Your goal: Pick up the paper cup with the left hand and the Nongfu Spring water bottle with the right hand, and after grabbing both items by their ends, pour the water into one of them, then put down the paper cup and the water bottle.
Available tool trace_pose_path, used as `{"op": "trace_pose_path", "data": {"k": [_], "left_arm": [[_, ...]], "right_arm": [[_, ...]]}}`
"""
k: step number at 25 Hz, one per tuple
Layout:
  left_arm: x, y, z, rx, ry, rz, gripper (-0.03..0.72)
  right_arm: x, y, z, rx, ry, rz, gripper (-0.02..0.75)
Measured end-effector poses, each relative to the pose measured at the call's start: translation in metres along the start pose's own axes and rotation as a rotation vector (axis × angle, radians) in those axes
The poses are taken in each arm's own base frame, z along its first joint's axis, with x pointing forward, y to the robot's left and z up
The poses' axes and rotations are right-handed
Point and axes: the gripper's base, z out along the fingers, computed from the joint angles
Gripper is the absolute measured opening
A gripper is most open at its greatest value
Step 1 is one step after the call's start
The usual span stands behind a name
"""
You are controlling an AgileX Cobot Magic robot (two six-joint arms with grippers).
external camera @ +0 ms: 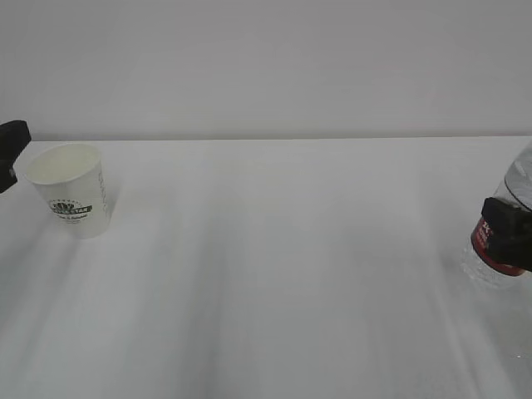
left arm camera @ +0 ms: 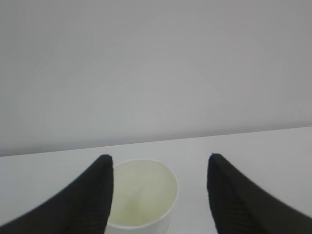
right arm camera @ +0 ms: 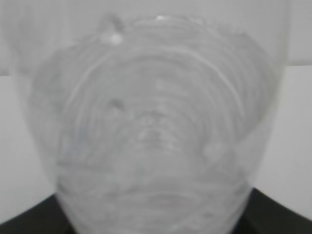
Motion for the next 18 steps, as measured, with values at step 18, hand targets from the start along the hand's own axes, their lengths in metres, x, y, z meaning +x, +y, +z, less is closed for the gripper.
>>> {"op": "trace_pose_path", "data": {"k": [18], "left_arm": [[0.002,0.000,0.001,0.000,0.006,0.000,0.431]], "right_arm": [[-0.013,0.001,-0.013,0.004,0.007,-0.005,0.413]]}}
